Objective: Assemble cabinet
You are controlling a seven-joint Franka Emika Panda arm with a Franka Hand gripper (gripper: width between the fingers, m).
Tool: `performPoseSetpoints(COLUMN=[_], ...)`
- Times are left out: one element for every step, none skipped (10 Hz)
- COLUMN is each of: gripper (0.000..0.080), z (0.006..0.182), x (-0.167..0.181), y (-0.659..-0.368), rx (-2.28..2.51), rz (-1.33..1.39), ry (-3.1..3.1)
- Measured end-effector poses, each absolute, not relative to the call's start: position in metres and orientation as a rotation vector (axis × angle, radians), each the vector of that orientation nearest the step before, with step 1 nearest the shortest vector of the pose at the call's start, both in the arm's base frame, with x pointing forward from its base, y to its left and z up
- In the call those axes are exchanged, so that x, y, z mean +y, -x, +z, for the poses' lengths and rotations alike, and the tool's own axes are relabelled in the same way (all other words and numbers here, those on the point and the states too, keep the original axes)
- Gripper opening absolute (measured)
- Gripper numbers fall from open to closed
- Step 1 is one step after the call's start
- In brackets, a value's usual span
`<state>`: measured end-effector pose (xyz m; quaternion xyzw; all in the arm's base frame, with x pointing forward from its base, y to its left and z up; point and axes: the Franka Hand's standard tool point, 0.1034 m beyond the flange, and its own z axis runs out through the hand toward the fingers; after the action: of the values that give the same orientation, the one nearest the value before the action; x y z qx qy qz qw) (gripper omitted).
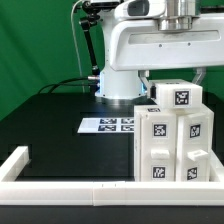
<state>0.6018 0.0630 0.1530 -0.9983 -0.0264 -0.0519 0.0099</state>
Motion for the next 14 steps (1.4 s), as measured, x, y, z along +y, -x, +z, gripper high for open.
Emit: performPoseSetpoints(gripper=[0.0560, 0.0560, 0.0560, 0.0560, 0.0560, 0.0560, 0.0560, 0.0560, 0.0560, 0.0560, 0.0560, 0.0560, 0.0560, 0.0560], z=[0.153, 0.152, 0.152, 0.152, 0.152, 0.152, 0.152, 0.153, 0.153, 0.153, 0.153, 0.153, 0.153, 0.153], x=[0.064, 0.066, 0.068, 0.071, 0.074, 0.077, 0.080, 0.082, 0.082, 0.082, 0.082, 0.082, 0.083, 0.084], y=[-0.602, -0.600, -0.599, -0.599, -0.599, -0.599, -0.599, -0.599, -0.599, -0.599, -0.600, -0.600, -0.600, -0.600], rx=[0.029, 0.272, 0.464, 0.593, 0.773, 0.939, 1.098, 1.193, 1.239, 1.345, 1.421, 1.448, 1.548, 1.646], rz=[-0.164, -0.182, -0.185, -0.182, -0.172, -0.161, -0.152, -0.151, -0.146, -0.140, -0.136, -0.134, -0.124, -0.114], ry=[3.110, 3.085, 3.048, 3.015, 2.961, 2.901, 2.836, 2.793, 2.767, 2.709, 2.667, 2.651, 2.585, 2.513])
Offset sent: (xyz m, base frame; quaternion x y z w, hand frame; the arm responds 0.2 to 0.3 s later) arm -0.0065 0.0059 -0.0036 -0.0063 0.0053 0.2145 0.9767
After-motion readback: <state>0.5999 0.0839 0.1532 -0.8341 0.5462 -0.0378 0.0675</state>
